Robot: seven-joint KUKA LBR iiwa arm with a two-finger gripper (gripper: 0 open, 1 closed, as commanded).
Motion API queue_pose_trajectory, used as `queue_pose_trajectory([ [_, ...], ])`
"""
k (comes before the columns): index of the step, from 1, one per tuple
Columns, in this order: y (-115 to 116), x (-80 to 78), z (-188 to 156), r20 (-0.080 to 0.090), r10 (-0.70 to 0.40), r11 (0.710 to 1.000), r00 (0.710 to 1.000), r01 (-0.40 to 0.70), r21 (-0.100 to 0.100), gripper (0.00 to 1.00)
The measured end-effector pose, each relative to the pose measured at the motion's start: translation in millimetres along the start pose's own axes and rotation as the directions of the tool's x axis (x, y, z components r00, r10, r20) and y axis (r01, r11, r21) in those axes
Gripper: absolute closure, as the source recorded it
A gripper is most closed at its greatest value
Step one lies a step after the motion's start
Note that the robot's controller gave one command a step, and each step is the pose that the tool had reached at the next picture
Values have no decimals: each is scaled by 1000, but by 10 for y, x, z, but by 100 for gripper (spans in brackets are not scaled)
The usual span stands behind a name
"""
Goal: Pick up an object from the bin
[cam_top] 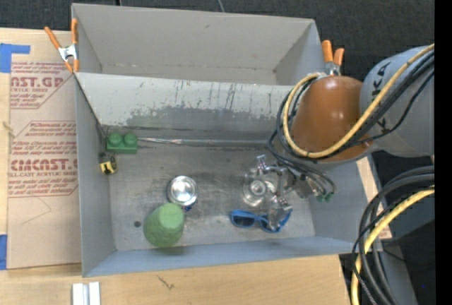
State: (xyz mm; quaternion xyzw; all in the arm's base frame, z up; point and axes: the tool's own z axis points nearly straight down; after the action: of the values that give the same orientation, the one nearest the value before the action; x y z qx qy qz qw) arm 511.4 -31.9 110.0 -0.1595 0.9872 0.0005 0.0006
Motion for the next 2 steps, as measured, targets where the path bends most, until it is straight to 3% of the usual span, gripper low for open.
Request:
queue_pose_trajectory([
  [1,250,95,383,16,12,1000,1000,-12,2,0],
  [2,236,119,367,3,13,1000,1000,-13,1,100],
])
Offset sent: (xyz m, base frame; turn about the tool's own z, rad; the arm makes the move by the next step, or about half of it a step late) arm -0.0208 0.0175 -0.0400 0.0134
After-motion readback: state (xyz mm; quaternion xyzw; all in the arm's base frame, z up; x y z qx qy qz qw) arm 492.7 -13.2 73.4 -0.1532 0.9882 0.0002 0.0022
